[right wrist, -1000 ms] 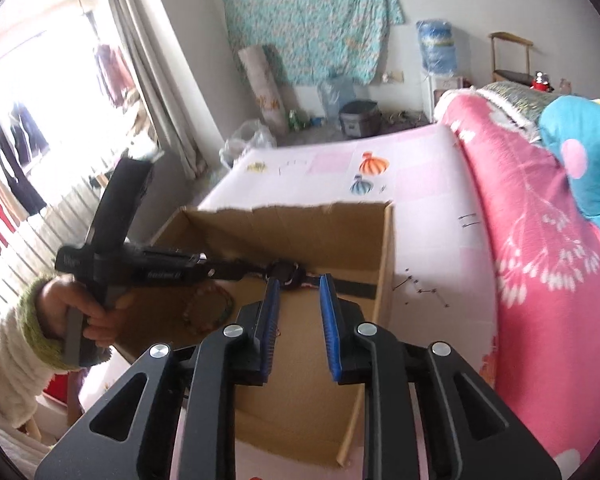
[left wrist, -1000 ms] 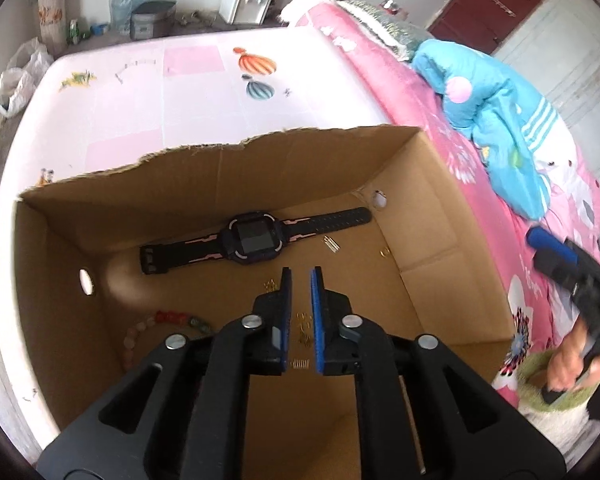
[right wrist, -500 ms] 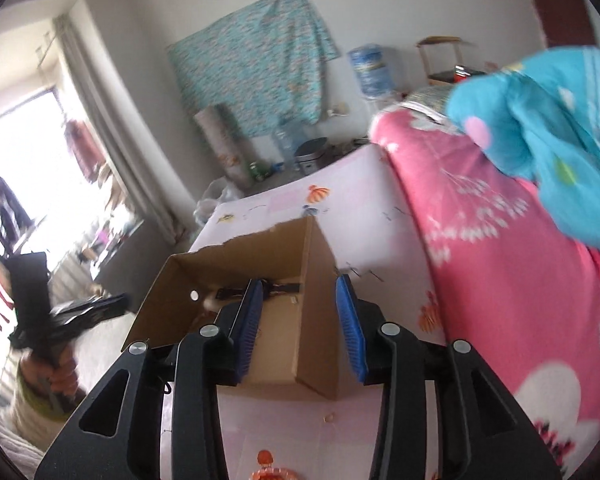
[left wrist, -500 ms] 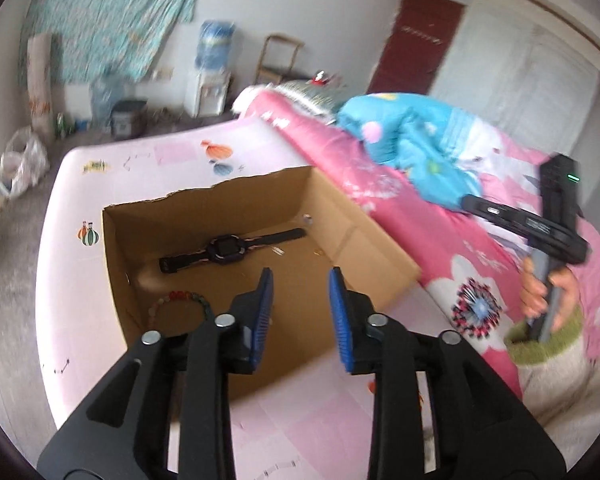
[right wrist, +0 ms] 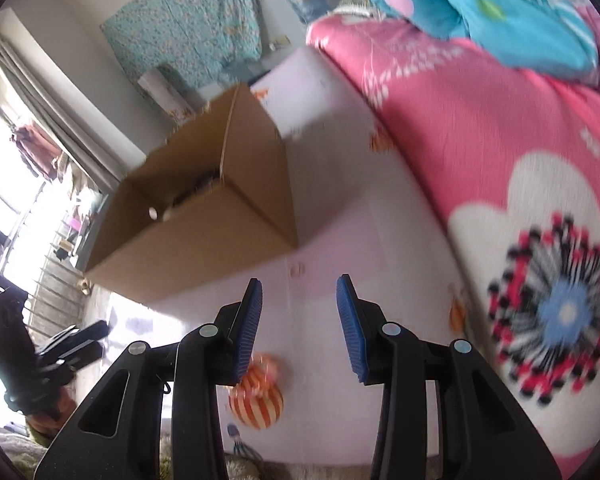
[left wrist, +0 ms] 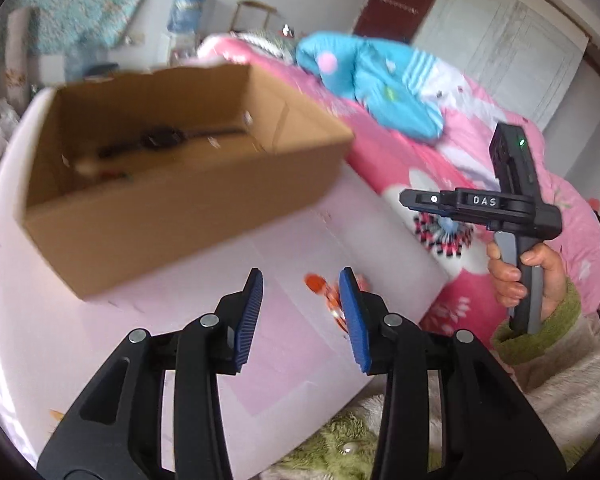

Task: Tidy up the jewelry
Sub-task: 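Move the left gripper to the peach bead bracelet while the right gripper withdraws, then close the left gripper on the peach bead bracelet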

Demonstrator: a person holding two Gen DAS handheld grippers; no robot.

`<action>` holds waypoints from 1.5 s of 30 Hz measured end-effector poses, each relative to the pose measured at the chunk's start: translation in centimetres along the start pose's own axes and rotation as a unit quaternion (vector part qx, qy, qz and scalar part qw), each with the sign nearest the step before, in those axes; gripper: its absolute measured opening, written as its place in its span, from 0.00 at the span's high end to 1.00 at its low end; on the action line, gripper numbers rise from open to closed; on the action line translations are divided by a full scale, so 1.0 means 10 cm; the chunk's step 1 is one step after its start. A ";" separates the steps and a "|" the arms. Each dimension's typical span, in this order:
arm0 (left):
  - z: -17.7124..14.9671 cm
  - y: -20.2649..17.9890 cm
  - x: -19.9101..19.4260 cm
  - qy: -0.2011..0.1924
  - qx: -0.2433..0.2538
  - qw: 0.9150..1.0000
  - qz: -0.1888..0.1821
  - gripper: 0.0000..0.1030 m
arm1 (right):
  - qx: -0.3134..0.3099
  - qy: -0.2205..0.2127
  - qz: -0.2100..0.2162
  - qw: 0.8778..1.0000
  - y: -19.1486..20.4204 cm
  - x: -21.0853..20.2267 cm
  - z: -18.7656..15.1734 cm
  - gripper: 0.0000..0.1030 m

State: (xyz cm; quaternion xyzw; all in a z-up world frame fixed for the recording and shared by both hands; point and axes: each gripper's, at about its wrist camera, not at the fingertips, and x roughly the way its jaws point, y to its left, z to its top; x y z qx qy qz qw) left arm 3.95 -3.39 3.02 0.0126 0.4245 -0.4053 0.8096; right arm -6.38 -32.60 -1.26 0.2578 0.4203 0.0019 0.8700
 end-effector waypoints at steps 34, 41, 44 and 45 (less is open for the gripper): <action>-0.26 0.10 0.70 0.026 0.001 0.993 0.114 0.91 | -0.066 0.007 -0.040 0.997 0.15 0.13 -0.49 0.63; -0.45 0.56 0.27 -0.011 -0.081 0.992 0.094 0.91 | -0.079 0.030 -0.033 0.996 0.31 0.33 -0.45 0.63; -0.41 0.49 0.29 -0.012 -0.070 0.993 0.096 0.83 | -0.089 0.036 -0.029 0.995 0.42 0.40 -0.42 0.63; -0.39 0.45 0.32 -0.013 -0.060 0.993 0.101 0.81 | -0.093 0.037 -0.028 0.995 0.46 0.42 -0.41 0.63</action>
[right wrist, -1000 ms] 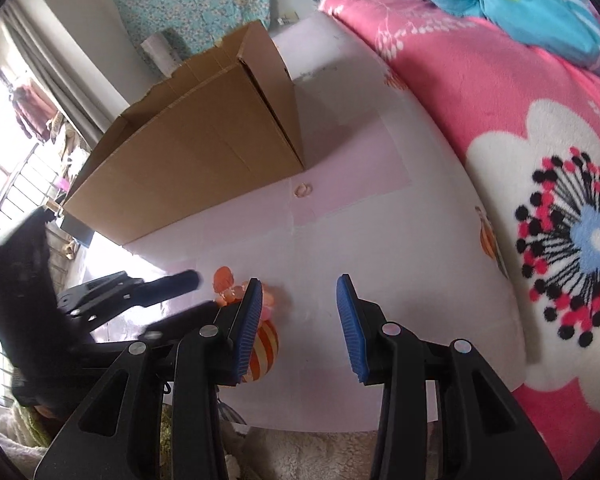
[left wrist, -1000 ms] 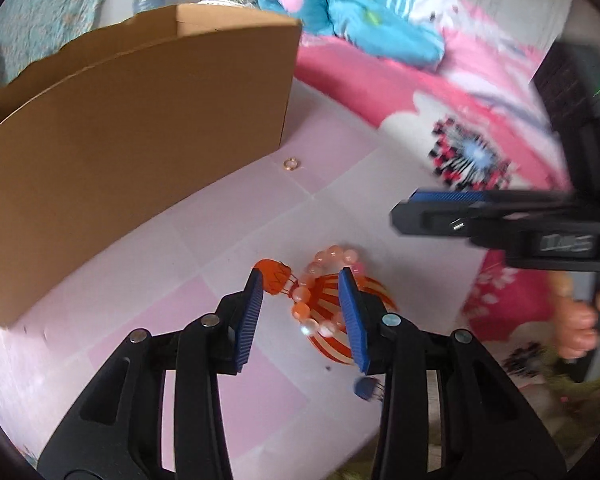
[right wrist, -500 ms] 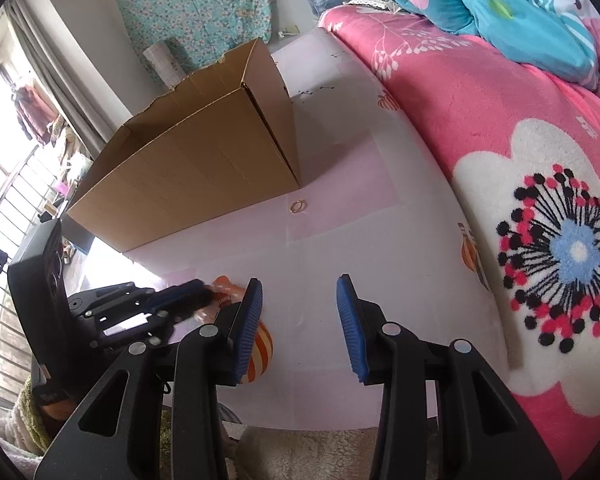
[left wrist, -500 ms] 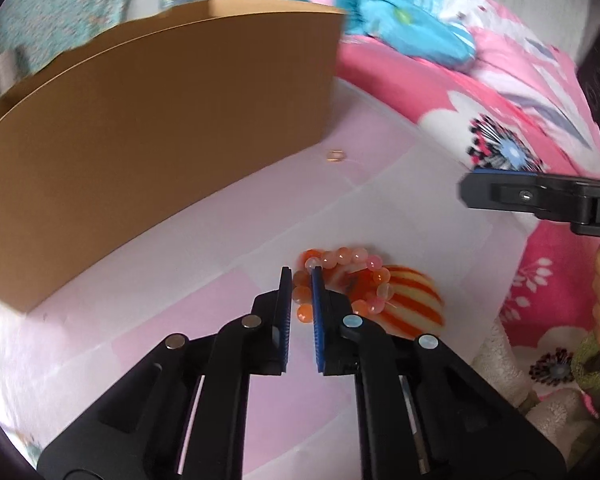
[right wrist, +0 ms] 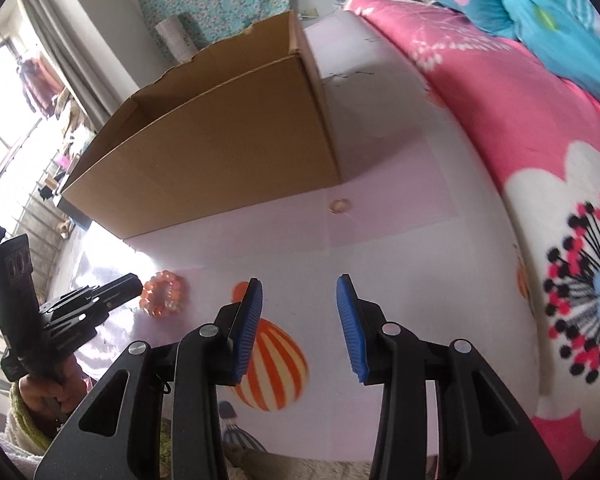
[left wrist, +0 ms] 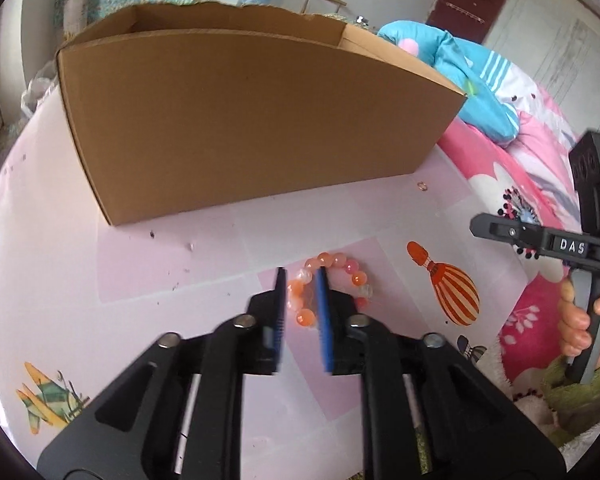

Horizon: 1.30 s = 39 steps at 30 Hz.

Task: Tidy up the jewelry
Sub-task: 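Close the left gripper on the peach bead bracelet, then lift the peach bracelet with the left gripper while the right gripper grasps the other gold ring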

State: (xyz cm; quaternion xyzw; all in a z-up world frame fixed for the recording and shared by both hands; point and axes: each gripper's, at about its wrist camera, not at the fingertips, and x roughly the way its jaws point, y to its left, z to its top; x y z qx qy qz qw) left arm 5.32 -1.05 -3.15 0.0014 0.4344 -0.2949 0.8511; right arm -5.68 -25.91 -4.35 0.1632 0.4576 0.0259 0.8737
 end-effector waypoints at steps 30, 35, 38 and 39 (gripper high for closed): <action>-0.01 -0.17 0.18 0.020 0.056 0.996 0.071 0.92 | -0.089 -0.015 -0.081 0.993 0.03 0.48 0.40 0.75; -0.02 -0.17 0.18 0.020 0.057 0.996 0.072 0.92 | -0.117 -0.014 -0.098 0.988 0.08 0.56 0.41 0.78; -0.02 -0.17 0.17 0.019 0.057 0.996 0.073 0.92 | -0.125 -0.014 -0.093 0.988 0.11 0.56 0.39 0.86; -0.02 -0.17 0.17 0.019 0.057 0.996 0.073 0.92 | -0.126 -0.014 -0.094 0.987 0.12 0.55 0.39 0.88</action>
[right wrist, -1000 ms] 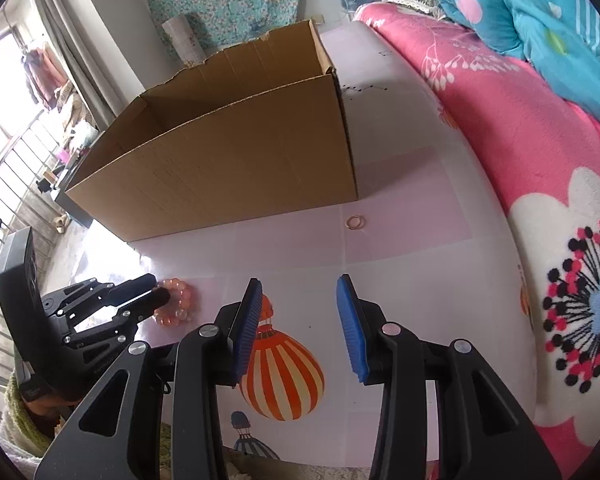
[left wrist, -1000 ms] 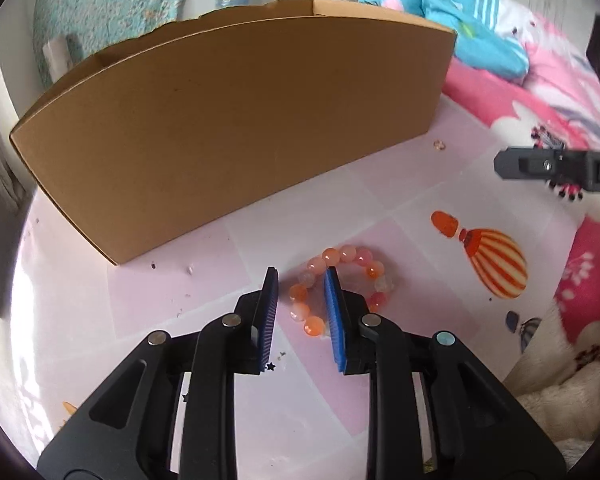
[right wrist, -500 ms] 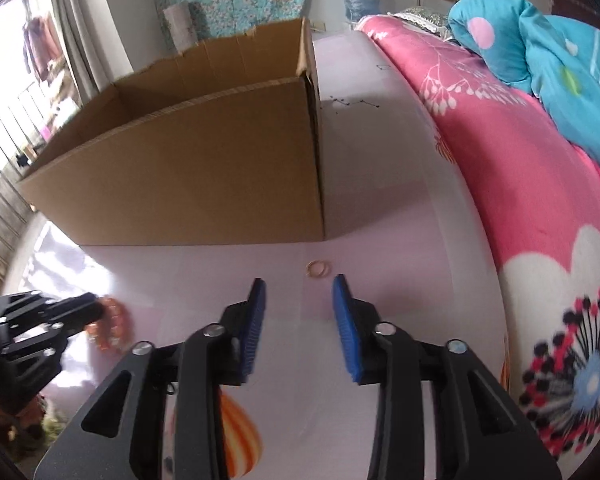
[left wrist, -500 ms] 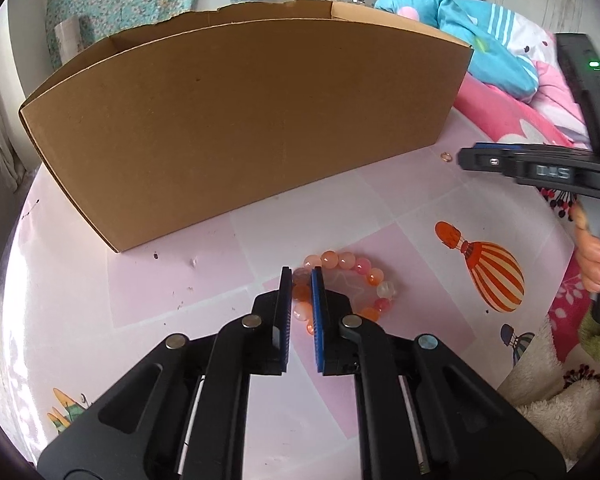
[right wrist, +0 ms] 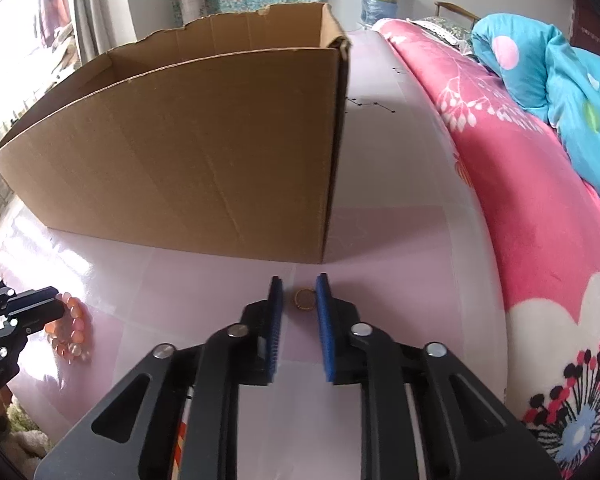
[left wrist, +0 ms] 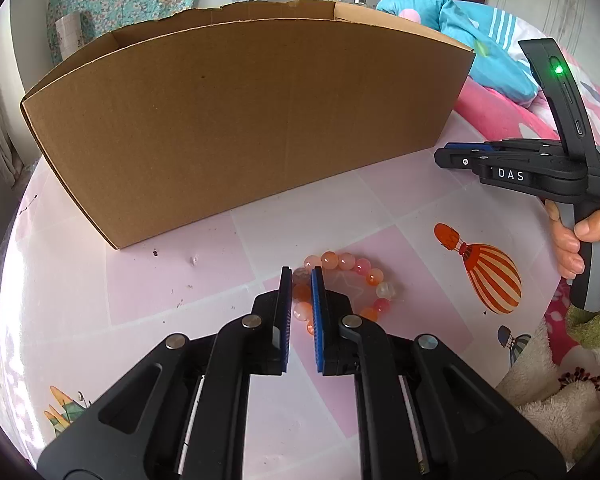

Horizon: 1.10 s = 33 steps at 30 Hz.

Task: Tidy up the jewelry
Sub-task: 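Lift the peach bracelet with the left gripper while the right gripper grasps the other gold ring, then carry the peach bracelet into the box and open the left gripper while the right gripper carries the ring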

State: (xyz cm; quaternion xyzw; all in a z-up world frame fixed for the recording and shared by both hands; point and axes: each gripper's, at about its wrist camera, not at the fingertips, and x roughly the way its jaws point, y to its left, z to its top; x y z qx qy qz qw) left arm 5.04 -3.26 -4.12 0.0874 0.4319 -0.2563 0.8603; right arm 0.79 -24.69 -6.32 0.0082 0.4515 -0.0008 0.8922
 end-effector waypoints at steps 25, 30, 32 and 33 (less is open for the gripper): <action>-0.01 -0.02 -0.43 -0.066 0.000 0.998 -0.024 0.92 | 0.102 -0.076 0.085 0.988 -0.19 -0.69 -0.09 0.89; 0.16 -0.14 -0.79 -0.101 0.025 0.994 -0.042 0.92 | 0.101 -0.108 0.102 0.984 -0.13 -0.91 -0.05 0.89; 0.26 -0.18 -0.93 -0.121 0.035 0.991 -0.049 0.92 | 0.098 -0.124 0.107 0.982 -0.11 -1.01 0.00 0.89; 0.31 -0.19 -1.01 -0.132 0.041 0.989 -0.052 0.92 | 0.098 -0.129 0.109 0.981 -0.11 -1.05 0.01 0.89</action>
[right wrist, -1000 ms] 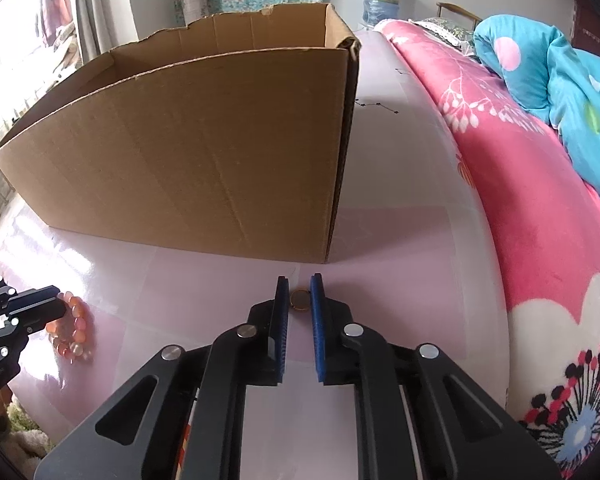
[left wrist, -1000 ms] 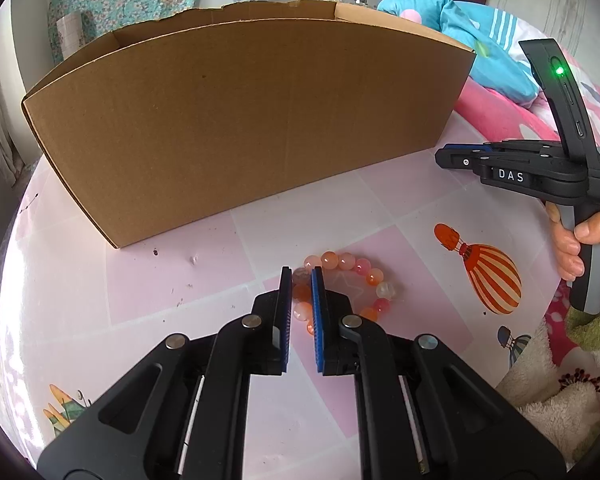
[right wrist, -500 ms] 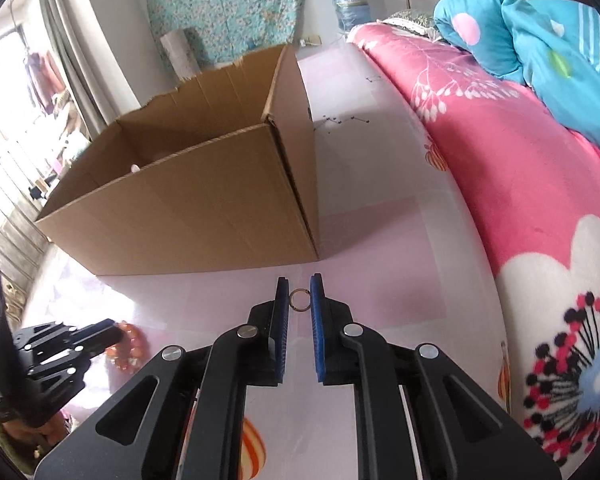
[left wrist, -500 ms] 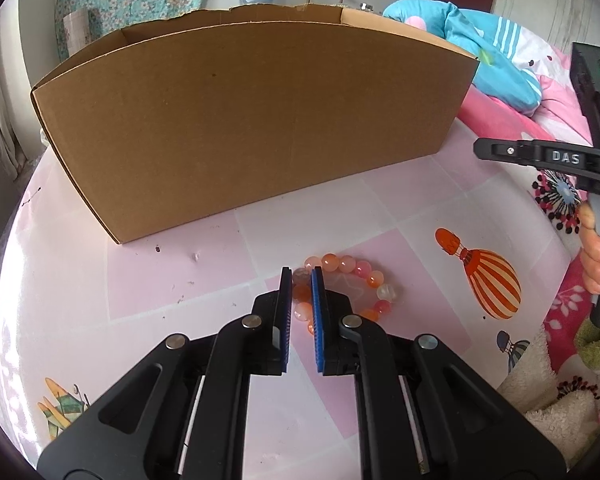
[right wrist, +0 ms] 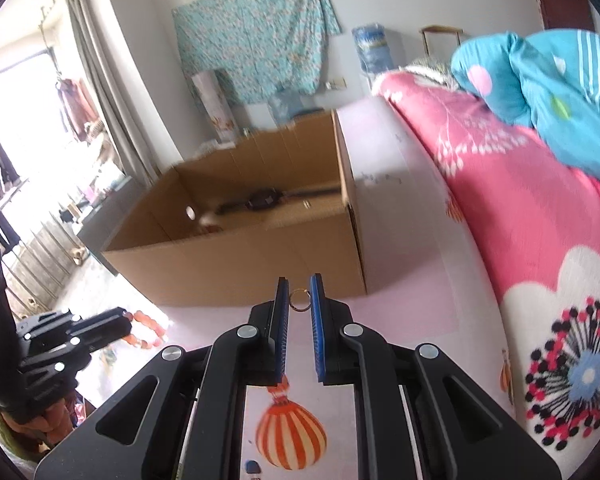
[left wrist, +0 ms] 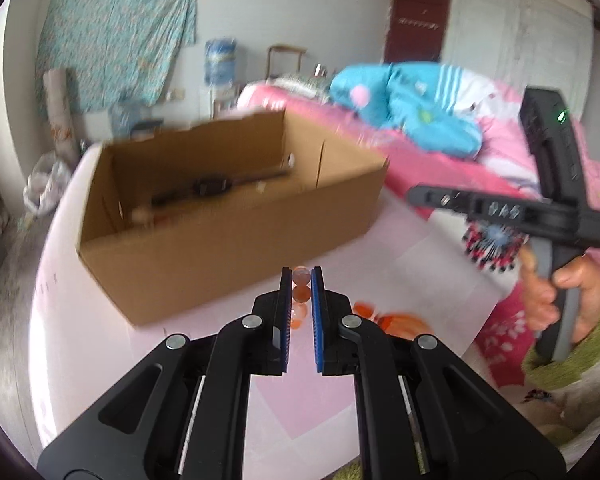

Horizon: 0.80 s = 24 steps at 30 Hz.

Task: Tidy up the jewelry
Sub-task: 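Carry the peach bracelet into the box and open the left gripper while the right gripper carries the ring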

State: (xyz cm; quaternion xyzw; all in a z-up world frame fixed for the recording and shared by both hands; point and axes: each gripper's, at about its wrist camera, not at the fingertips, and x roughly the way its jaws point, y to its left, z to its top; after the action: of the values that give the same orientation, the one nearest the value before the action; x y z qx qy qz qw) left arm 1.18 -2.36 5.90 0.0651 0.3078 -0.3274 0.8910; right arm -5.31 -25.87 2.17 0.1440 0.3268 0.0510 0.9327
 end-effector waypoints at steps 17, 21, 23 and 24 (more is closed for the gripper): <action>1.44 0.04 0.58 0.011 0.010 0.994 -0.107 0.92 | -0.008 -0.087 0.039 0.995 0.00 -0.25 0.57 0.89; 1.54 0.08 1.20 0.090 0.010 0.986 -0.140 0.92 | -0.002 -0.088 0.034 0.995 -0.08 -0.22 0.59 0.89; 1.53 0.13 1.58 0.145 0.004 0.981 -0.132 0.92 | 0.007 -0.085 0.034 0.996 -0.15 -0.18 0.60 0.89; 1.51 0.16 1.77 0.179 0.000 0.974 -0.141 0.92 | 0.010 -0.084 0.033 0.996 -0.17 -0.17 0.60 0.89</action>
State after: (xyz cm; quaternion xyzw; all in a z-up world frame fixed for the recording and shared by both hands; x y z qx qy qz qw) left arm 20.33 -15.51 7.43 0.0780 0.4682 -0.4329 0.7663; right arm -2.90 -29.18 7.13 0.1678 0.2424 0.0663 0.9532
